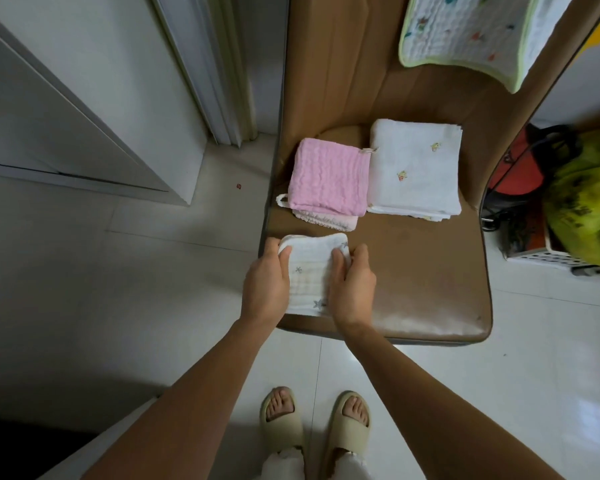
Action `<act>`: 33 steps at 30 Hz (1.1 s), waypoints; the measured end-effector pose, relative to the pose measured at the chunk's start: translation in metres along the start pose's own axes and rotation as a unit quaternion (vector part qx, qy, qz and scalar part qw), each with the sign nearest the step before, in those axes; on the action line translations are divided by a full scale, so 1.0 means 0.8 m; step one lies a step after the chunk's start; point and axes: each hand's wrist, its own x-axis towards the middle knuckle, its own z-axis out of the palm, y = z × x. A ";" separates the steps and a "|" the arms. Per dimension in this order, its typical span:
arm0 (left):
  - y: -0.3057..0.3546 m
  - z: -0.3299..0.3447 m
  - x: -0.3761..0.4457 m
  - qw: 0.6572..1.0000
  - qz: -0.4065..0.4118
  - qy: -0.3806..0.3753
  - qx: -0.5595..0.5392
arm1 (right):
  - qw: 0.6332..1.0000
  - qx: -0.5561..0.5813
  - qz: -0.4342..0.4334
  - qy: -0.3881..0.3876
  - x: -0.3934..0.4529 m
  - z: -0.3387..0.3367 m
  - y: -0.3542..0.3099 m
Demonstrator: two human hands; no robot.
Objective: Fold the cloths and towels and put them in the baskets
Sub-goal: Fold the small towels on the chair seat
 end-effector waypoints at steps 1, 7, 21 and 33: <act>-0.002 0.007 0.011 1.000 0.003 0.003 0.012 | 1.000 -0.004 0.000 0.014 0.006 0.009 0.006; -0.022 0.039 0.051 0.999 0.010 0.023 0.036 | 0.983 -0.135 -0.106 0.067 0.020 0.039 0.052; -0.033 0.040 0.083 0.980 -0.003 0.005 0.197 | 0.846 -0.446 -0.246 -0.156 0.061 0.043 0.105; 0.096 -0.056 0.063 0.966 -0.039 -0.128 0.223 | 0.843 -0.399 -0.254 -0.255 0.114 -0.134 -0.042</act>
